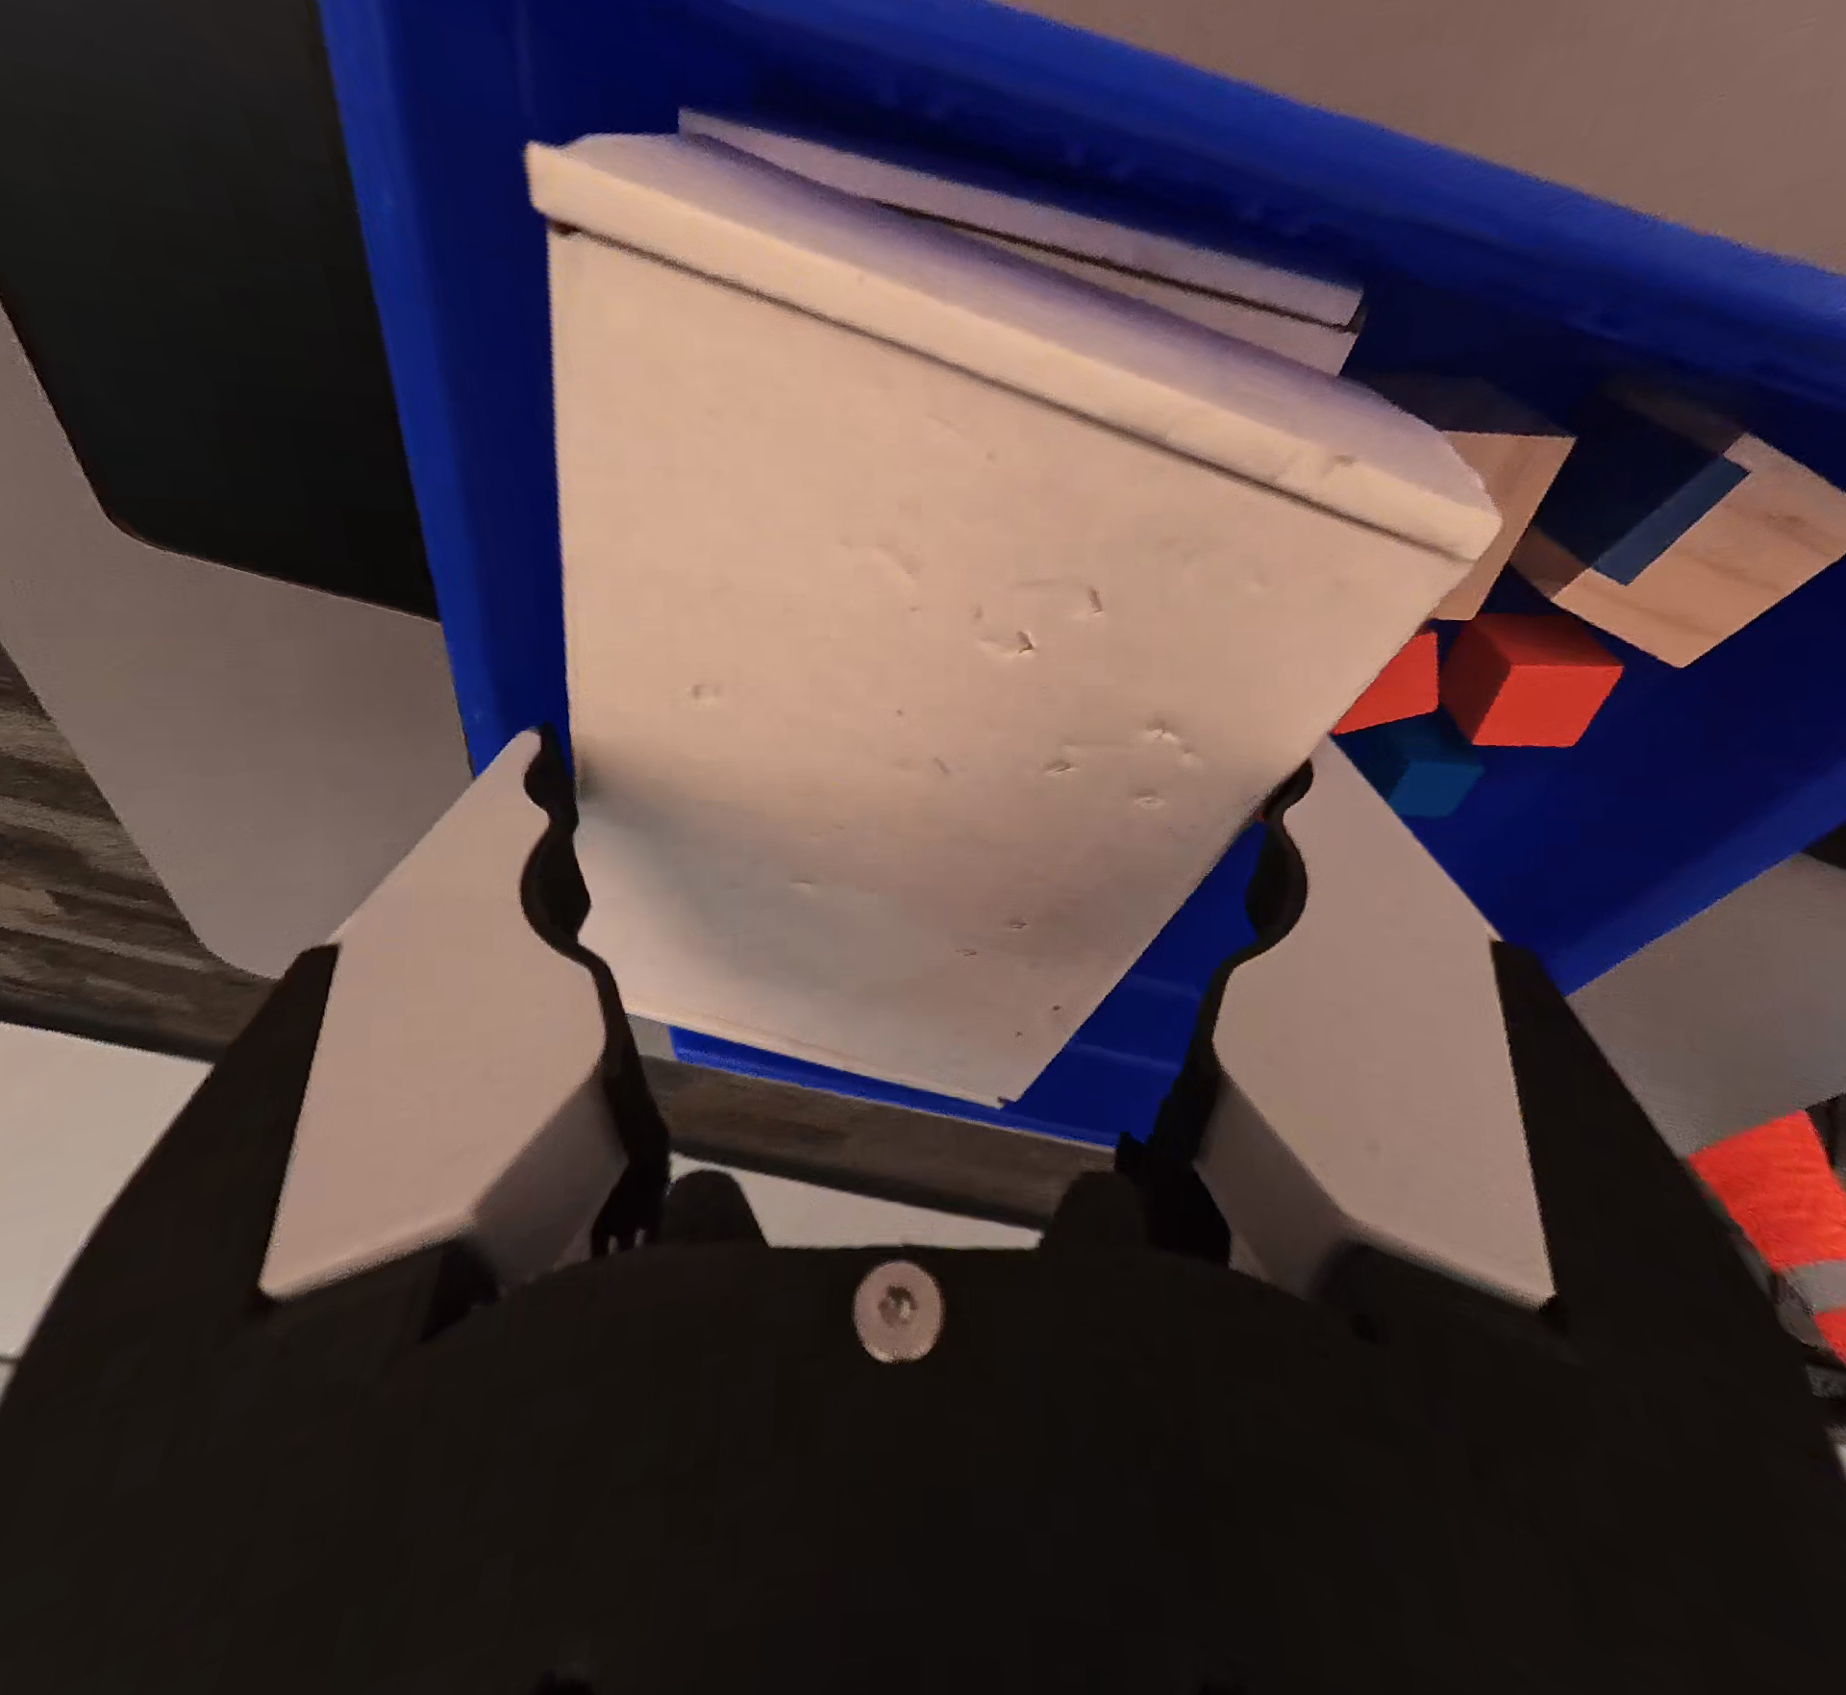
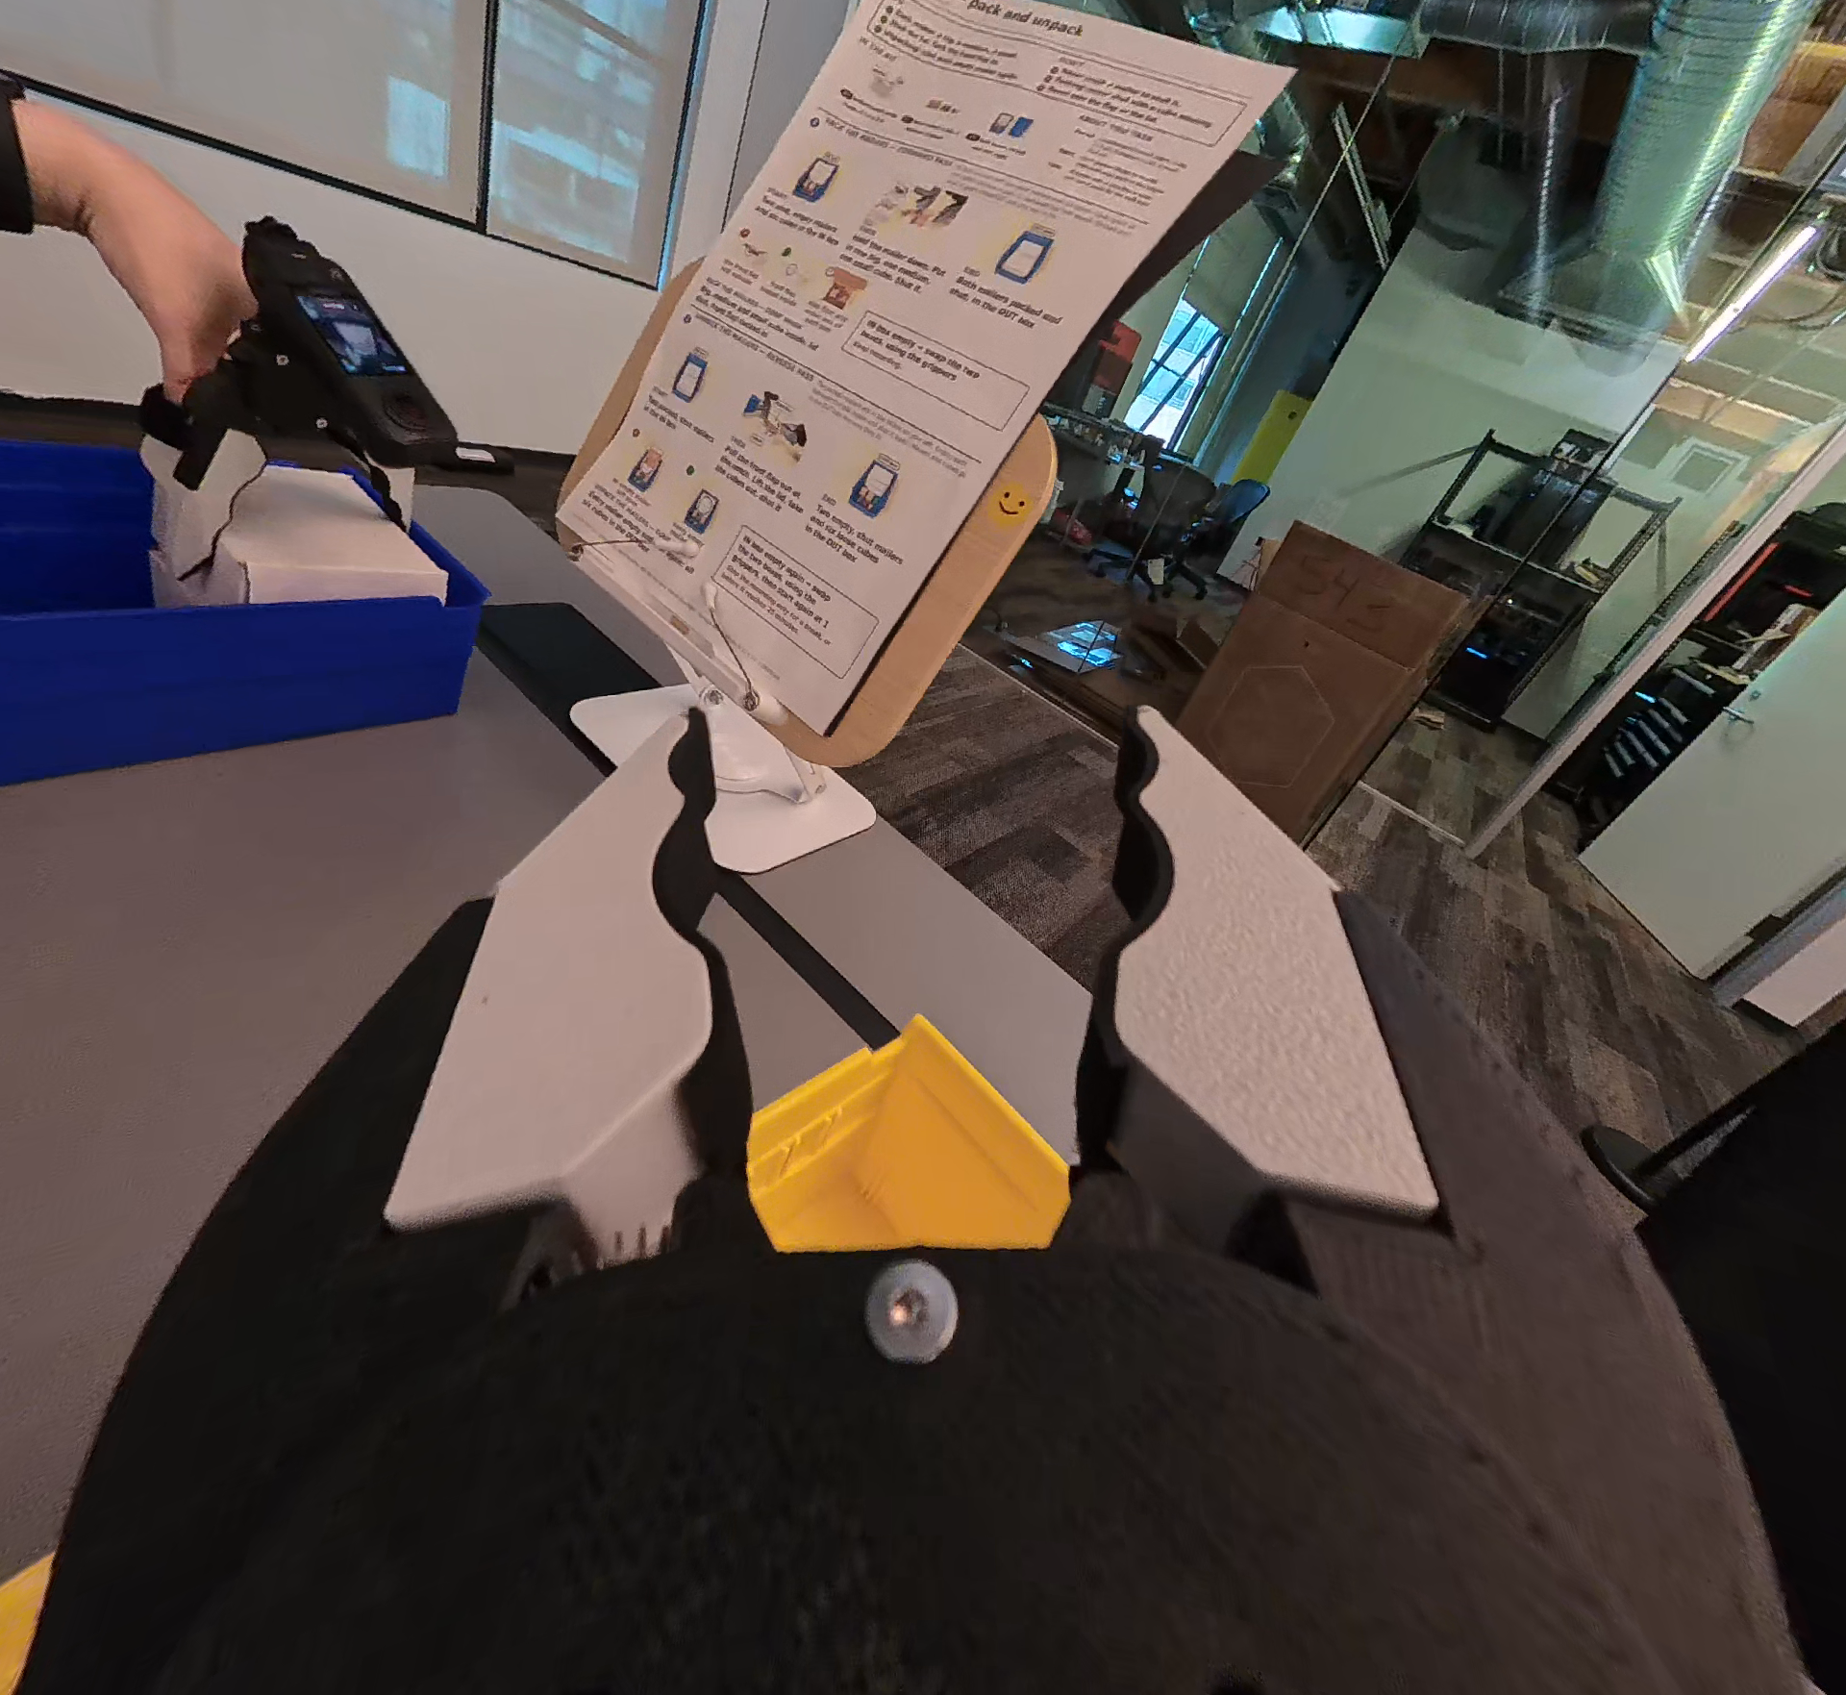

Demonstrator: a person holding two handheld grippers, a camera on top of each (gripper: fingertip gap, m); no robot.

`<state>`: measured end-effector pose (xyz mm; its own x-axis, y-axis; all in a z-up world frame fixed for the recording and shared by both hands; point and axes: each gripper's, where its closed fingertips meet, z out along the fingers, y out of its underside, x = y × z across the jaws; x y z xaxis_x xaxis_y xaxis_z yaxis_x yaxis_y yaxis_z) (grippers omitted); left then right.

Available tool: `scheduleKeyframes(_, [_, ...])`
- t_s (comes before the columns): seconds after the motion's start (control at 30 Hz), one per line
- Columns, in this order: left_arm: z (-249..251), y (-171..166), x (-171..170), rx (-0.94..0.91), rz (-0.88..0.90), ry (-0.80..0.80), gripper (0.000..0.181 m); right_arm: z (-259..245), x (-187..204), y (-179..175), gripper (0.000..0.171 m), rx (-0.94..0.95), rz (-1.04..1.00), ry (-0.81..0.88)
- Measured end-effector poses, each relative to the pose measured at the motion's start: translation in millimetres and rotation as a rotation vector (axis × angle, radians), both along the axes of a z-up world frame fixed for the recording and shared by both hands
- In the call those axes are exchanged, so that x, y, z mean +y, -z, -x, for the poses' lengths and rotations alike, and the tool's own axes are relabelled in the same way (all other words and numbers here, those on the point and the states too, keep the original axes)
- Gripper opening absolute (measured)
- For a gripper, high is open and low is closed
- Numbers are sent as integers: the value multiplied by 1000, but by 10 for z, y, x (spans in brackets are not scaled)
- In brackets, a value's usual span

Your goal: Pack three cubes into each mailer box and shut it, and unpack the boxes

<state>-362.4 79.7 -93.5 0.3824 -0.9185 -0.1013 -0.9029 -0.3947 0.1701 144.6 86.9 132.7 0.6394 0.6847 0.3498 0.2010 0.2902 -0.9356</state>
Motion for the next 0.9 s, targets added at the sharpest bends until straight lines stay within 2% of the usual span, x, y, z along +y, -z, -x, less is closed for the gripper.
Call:
scheduleKeyframes(0.13, [45,-41,-17,25,-3,6,130,34,-19,10,80,-13,-4,-9])
scheduleKeyframes(0.33, [33,-110,-112,-49,69,-99,122,35,-18,25,80,-16,2,-15])
scheduleKeyframes(0.5, [110,-35,-115,-21,76,-127,137,38,1,48,80,-26,6,-11])
scheduleKeyframes(0.7, [132,58,-153,3,87,-112,135,61,21,100,80,-60,8,-1])
scheduleKeyframes(0.9, [166,-121,-169,15,54,-149,134,35,5,83,80,-62,0,-1])
